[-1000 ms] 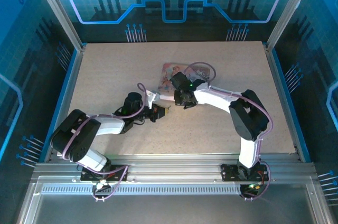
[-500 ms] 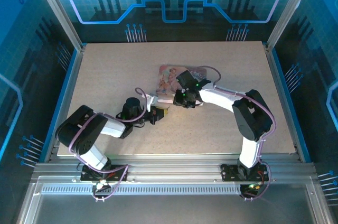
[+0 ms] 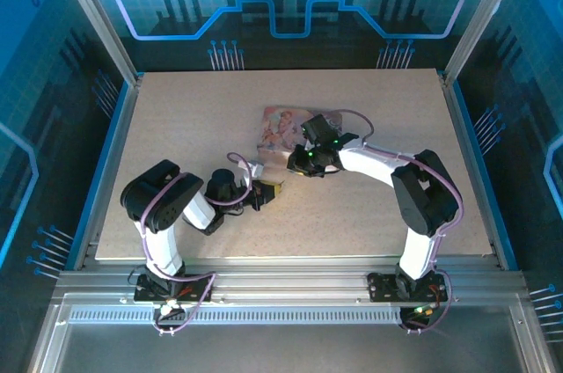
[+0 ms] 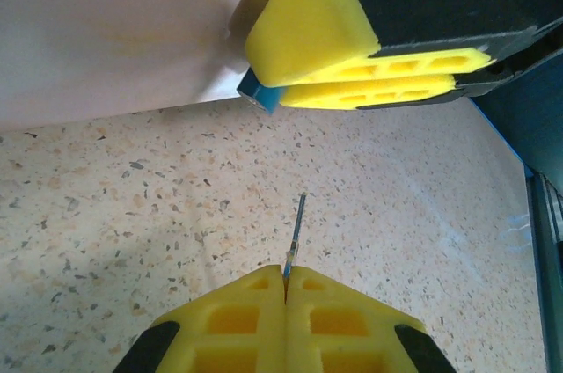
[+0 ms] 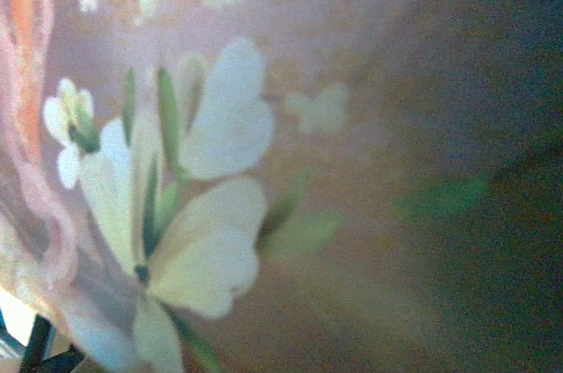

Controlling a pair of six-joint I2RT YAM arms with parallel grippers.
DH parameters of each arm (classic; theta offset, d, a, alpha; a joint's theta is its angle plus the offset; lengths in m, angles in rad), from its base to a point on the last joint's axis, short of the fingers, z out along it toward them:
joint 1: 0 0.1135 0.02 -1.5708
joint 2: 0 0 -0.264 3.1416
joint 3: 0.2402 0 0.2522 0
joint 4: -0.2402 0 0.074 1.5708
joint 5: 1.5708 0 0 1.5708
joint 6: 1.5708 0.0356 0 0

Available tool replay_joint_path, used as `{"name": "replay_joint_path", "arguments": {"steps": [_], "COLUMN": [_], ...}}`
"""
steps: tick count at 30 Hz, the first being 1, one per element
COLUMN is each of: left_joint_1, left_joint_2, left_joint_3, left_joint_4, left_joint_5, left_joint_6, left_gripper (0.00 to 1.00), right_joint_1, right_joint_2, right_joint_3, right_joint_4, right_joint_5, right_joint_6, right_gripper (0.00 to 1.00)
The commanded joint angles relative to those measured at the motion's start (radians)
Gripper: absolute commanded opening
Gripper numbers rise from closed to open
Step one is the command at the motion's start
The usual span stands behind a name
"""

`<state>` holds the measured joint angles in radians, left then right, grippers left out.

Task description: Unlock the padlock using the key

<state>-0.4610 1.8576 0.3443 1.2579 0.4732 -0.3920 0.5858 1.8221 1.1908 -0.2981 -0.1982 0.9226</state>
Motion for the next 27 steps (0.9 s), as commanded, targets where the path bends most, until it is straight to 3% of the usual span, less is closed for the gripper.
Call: {"name": "replay_joint_path", "arguments": {"steps": [1, 17, 27], "left_joint_1": [-0.004, 0.068, 0.076], "left_joint_2": [0.002, -0.005, -0.033], "left_joint_3": [0.007, 0.04, 0.057], "left_joint_4": [0.086, 0.141, 0.142], "left_joint_5": [0.045, 0.161, 0.173], "left_joint_6": [-0.007, -0.022, -0.015], "left_gripper": [0.0, 0.0, 0.0], "right_joint_1": [-0.006, -0.067, -0.081], "right_joint_2": [-0.046, -0.109, -0.14], "right_joint_3": [-0.011, 0.028, 0.039], "right_joint_4": [0.046, -0.006, -0.026], "right_joint_5": [-0.112, -0.297, -0.358], "right_joint_6": [-0.011, -0.033, -0.031], "right_gripper": [0.05, 0.05, 0.05]}}
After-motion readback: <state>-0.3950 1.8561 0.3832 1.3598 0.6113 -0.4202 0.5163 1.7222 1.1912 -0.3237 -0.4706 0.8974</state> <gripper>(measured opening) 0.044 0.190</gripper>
